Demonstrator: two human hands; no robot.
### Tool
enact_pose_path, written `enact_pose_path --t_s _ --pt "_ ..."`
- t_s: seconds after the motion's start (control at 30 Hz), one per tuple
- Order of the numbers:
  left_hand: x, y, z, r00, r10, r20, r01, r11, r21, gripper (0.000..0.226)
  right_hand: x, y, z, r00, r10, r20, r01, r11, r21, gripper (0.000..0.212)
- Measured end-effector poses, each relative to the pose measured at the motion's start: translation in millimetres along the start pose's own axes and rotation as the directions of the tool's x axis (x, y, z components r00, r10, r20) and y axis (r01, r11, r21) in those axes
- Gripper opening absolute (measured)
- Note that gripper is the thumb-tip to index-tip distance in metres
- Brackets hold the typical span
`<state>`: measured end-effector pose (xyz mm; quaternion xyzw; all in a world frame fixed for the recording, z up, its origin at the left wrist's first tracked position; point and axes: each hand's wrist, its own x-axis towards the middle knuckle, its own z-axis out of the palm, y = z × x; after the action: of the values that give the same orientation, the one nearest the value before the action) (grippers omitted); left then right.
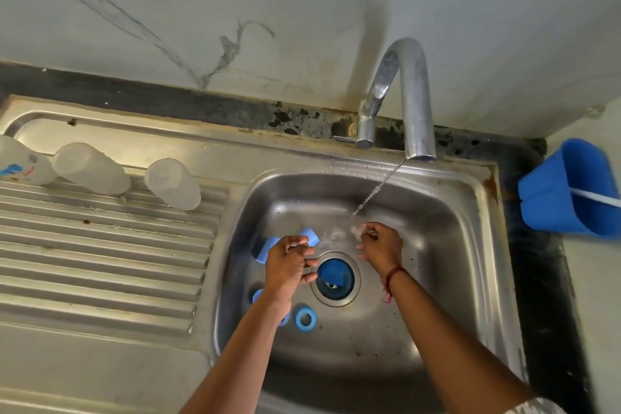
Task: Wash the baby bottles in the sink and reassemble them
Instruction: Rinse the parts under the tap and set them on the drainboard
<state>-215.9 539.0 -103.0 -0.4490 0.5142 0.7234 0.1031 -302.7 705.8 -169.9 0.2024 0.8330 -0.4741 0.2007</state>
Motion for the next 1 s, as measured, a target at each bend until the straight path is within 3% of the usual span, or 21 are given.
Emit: enact_pose_path --t_s 0.1,0.27,0.37,0.43,0.6,0.67,0.77,0.9,1.0 --pt "-5.9 3.8 6.1 1.0 0.011 0.021 -0.011 1.0 -0.011 0.01 -15.0 -9.2 -8.3 0.996 0.036 0.08 -0.053 0.976 0.211 0.016" --pt "-5.1 12.2 10.7 0.993 0.062 0.096 -0.064 0.998 0.025 0.014 -26.4 -41.2 -21.5 0.984 -0.027 0.178 -0.044 0.924 0.379 0.016" --pt "7.4 17.2 15.9 0.971 0.191 0.145 -0.22 0.949 0.226 0.036 -26.5 -62.8 -27.6 0.96 -0.029 0.28 -0.118 0.861 0.495 0.017" --pt "13.1 26.3 23.3 0.94 0.29 0.183 -0.34 0.85 0.402 0.05 -27.4 -71.5 -32.9 0.931 -0.048 0.361 -0.164 0.829 0.535 0.022" --pt "16.1 45.3 44.2 0.858 0.354 0.372 -0.505 0.709 0.492 0.047 -31.6 -78.2 -43.9 0.884 -0.08 0.46 -0.162 0.872 0.462 0.026" --pt "20.0 44.5 50.1 0.812 0.428 0.396 -0.583 0.596 0.553 0.04 -32.2 -80.7 -46.5 0.899 -0.092 0.428 -0.092 0.916 0.39 0.023" --pt "22.3 41.1 53.8 0.765 0.522 0.378 -0.637 0.525 0.564 0.031 -32.6 -83.8 -53.4 0.897 -0.152 0.415 -0.007 0.934 0.357 0.024" --pt "19.2 38.7 57.5 0.797 0.544 0.261 -0.598 0.654 0.463 0.024 -35.1 -84.0 -53.9 0.865 -0.272 0.422 0.104 0.919 0.38 0.046" --pt "15.5 41.3 63.6 0.829 0.499 0.252 -0.559 0.731 0.391 0.017 -36.5 -85.5 -49.1 0.896 -0.337 0.289 0.249 0.921 0.301 0.037"
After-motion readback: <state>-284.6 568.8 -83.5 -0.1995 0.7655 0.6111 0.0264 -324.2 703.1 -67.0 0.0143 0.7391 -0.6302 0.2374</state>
